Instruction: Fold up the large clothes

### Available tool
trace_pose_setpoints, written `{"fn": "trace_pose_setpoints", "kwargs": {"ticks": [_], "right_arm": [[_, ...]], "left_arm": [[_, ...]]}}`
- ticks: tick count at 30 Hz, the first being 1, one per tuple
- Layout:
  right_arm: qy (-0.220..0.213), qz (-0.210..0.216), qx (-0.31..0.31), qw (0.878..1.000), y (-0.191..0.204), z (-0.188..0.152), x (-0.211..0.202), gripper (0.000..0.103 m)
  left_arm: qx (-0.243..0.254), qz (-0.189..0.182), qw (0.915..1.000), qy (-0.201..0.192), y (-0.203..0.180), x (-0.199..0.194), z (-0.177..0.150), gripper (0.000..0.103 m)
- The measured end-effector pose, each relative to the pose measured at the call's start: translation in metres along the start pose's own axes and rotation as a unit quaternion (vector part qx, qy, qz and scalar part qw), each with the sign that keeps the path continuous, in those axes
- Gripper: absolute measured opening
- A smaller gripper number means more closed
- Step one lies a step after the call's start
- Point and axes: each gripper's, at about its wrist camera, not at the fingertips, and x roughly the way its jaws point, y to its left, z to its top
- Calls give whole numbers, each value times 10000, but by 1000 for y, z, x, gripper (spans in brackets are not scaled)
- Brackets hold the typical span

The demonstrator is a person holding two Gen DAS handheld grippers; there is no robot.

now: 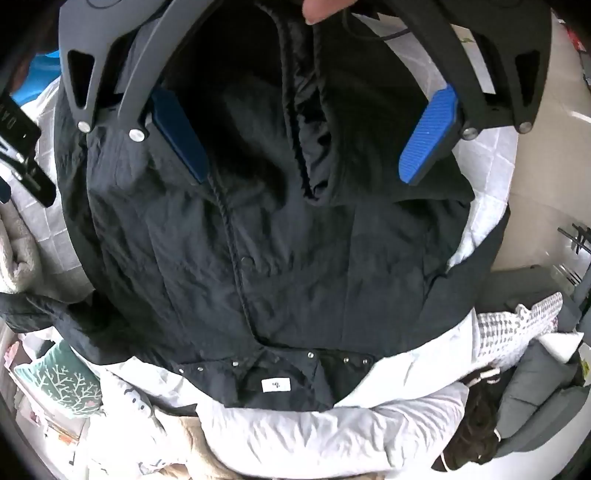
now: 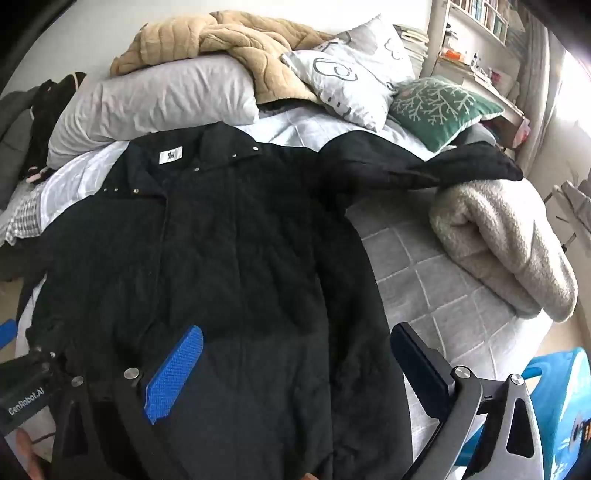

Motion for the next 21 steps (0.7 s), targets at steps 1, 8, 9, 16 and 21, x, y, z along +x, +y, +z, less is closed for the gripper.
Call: {"fn": "trace_pose_setpoints", "kwargs": {"ticks": [1, 8, 9, 16, 21], "right_arm": [[-12, -1, 0, 10000, 2, 0, -2, 103], [320, 352, 233, 9986, -2, 0, 7, 103], [353, 364, 222, 9985, -4, 0, 11, 103], [272, 390, 193, 9987, 3, -2, 2, 103], [279, 407, 179, 9986, 5, -2, 2, 103]], "left_arm": [[-22, -7, 10000, -26, -1, -2, -1, 103], [-229, -131, 9993, 254, 5, 8, -4, 103], [-243, -197, 9992, 255, 14, 8, -5, 103], [-255, -215, 9992, 235, 17, 6, -6, 103], [-261, -236, 9990, 271, 19, 5, -7, 103]]}}
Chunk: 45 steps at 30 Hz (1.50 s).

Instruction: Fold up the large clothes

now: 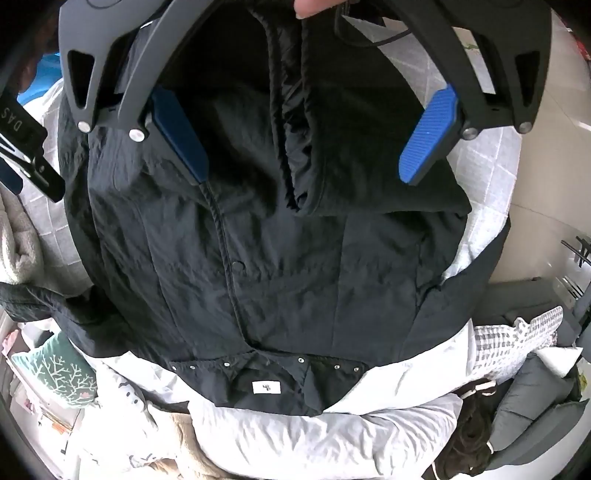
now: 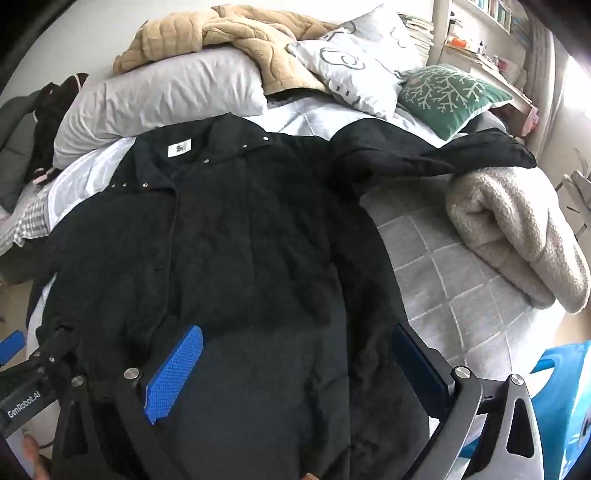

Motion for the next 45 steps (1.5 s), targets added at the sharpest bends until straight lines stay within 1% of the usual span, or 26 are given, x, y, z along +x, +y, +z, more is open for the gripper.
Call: {"fn": "trace_pose_setpoints", "kwargs": {"ticks": [45], "right_arm": [[55, 30, -75, 10000, 1, -3, -1, 103]], "left_arm": [[-9, 4, 10000, 27, 1, 2, -3, 103]]}}
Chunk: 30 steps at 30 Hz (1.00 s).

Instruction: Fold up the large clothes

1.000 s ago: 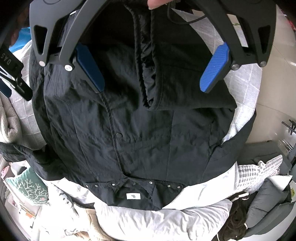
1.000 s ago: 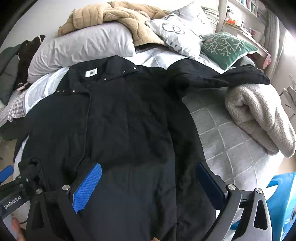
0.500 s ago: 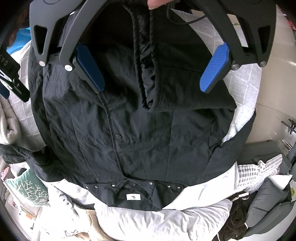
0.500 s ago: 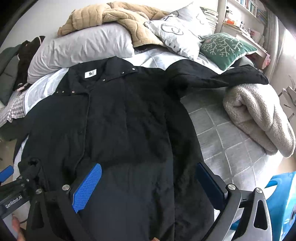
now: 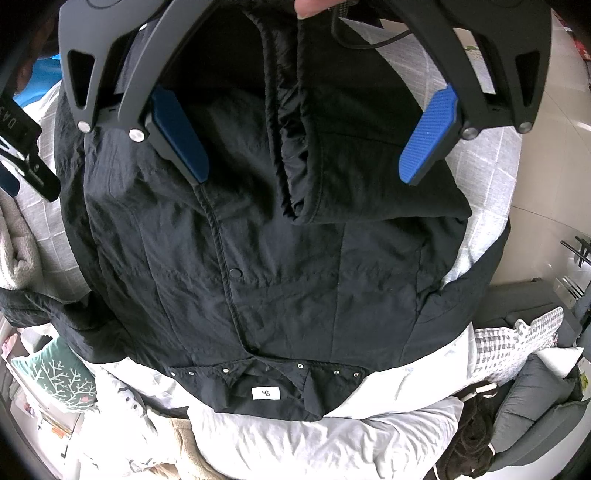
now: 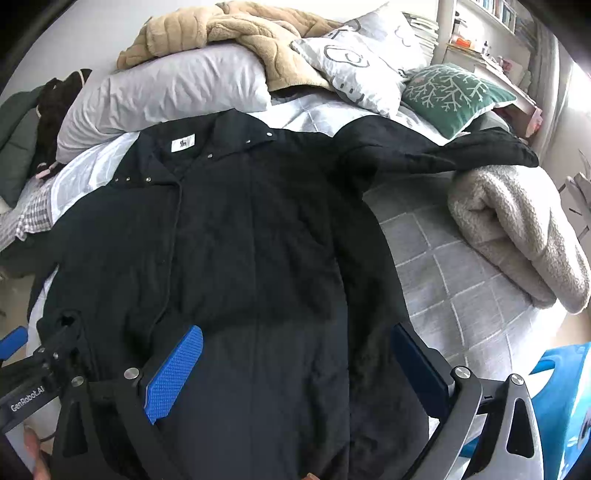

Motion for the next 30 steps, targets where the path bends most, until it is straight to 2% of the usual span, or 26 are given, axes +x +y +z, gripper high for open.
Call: {"fn": "trace_pose_setpoints", "kwargs": {"ticks": [30], "right_arm": [[40, 93, -30, 9999, 1, -2, 2, 103]], "left_arm": [[14, -4, 10000, -34, 6, -1, -5, 103]]}}
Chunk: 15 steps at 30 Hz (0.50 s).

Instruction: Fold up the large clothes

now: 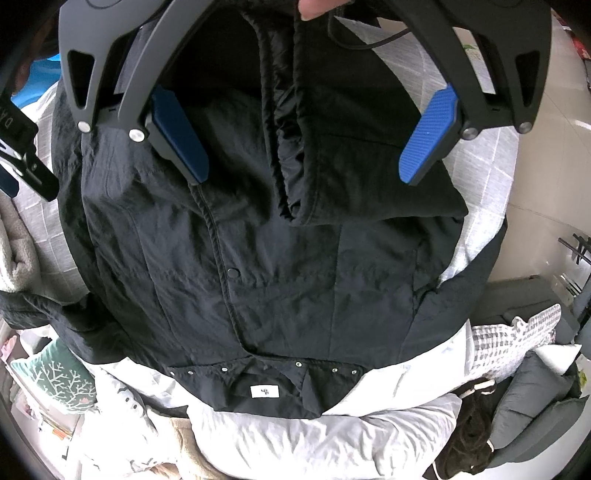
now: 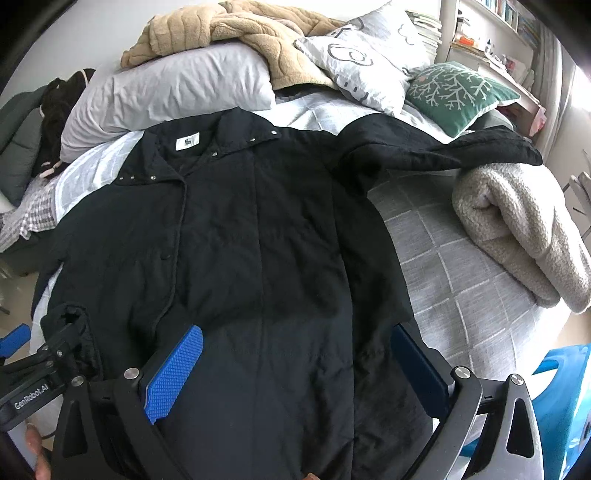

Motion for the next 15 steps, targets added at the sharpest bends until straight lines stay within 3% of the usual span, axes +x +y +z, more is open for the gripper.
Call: {"fn": "trace_pose_setpoints", "kwargs": {"ticks": [6, 9, 12, 15], "right_arm": [[-102, 79, 43, 9999, -13, 2, -1, 103], [-249, 376, -3, 9990, -27, 1, 3, 103], [-263, 524, -27, 9983, -40, -6, 6, 103], [-182, 532, -188, 9982, -46, -18, 6, 103]], "left_arm": [[-25, 63, 9993, -375, 21, -10, 5, 103], [-6, -124, 9985, -528, 41, -13, 10, 103], [-264, -104, 9995, -168, 69, -6, 14, 103], [-635, -675, 9955, 194, 93, 0, 20, 103]]}}
